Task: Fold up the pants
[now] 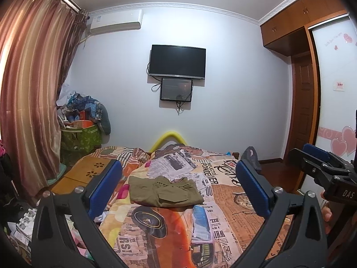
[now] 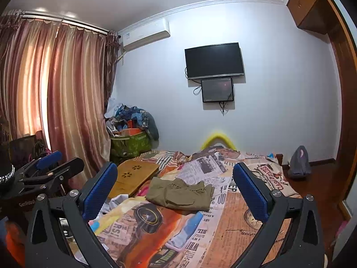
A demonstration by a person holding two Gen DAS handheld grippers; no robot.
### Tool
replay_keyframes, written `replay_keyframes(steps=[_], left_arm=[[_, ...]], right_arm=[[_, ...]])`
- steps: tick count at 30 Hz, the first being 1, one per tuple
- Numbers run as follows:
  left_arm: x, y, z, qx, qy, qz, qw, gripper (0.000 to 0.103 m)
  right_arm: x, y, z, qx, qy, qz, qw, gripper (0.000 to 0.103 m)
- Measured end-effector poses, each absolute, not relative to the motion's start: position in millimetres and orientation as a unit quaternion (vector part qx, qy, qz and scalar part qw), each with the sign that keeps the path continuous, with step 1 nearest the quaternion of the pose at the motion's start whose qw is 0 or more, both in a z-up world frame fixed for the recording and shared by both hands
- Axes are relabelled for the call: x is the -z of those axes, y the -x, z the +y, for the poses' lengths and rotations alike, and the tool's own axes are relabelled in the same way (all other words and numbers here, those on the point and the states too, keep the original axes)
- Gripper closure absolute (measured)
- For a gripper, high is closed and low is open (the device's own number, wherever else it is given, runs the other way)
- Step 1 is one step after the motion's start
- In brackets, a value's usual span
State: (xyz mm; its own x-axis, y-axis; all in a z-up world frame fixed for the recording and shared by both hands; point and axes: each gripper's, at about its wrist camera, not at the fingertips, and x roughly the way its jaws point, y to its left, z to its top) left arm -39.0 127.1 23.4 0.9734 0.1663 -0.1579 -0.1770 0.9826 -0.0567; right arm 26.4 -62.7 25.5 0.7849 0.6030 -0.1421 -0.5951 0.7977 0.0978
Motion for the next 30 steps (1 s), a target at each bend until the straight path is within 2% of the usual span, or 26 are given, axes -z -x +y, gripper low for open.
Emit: replay_keyframes(steps=[30], left_arm=[[-22.3,35.4,124.5,-0.065,0.031,0.084,0.994,0.000]], right_arm=[[-23.4,-28.7,-68.8,-0.316,-0.027,0.079,0.945,0.000]])
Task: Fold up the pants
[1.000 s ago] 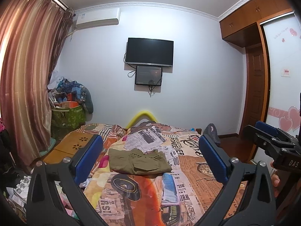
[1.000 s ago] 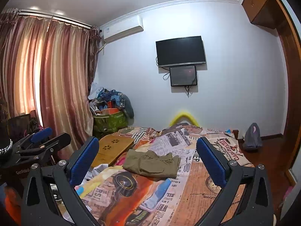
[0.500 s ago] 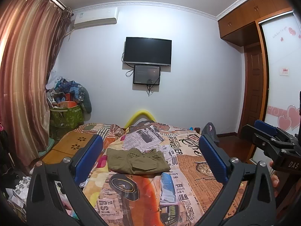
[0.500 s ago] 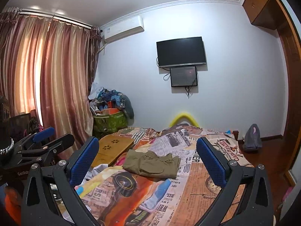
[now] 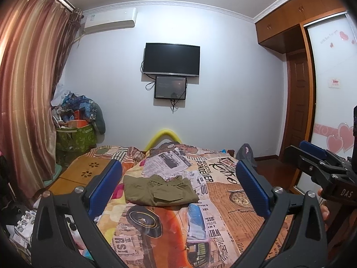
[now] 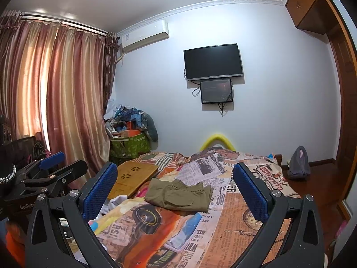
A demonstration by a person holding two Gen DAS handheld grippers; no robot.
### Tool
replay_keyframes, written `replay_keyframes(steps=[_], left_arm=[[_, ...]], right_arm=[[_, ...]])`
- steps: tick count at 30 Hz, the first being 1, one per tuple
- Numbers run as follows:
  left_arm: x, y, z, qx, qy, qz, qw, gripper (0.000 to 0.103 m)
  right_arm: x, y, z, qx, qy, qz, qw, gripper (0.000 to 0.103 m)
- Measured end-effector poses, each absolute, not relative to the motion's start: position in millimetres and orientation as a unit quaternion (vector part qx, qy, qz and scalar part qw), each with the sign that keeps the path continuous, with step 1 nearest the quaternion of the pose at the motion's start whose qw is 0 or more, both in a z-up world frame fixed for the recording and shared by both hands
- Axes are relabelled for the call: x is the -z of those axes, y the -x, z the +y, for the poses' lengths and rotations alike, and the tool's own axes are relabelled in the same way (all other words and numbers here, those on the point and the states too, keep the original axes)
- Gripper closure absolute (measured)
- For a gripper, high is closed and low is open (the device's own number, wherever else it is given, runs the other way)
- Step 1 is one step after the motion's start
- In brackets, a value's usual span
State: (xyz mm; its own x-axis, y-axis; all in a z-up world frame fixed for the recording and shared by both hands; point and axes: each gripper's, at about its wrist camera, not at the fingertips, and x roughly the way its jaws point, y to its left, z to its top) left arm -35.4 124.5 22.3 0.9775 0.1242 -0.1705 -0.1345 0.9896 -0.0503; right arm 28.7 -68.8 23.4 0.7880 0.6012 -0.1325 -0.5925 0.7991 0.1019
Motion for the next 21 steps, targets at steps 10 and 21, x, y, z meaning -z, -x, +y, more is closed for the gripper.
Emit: replay_keyframes(steps=[10,21], left_arm=[[-23.6,36.0,125.4,-0.062,0.032,0.087,0.994,0.000],[-22.0,36.7,122.7,-0.059,0.031,0.090,0.994,0.000]], right_arm=[[-22.8,-28.3,-69.8,-0.316,-0.029,0.080,0.945,0.000],[-22.3,-28.5,-68.1,-0.316,-0.028,0.083,0.945,0.000]])
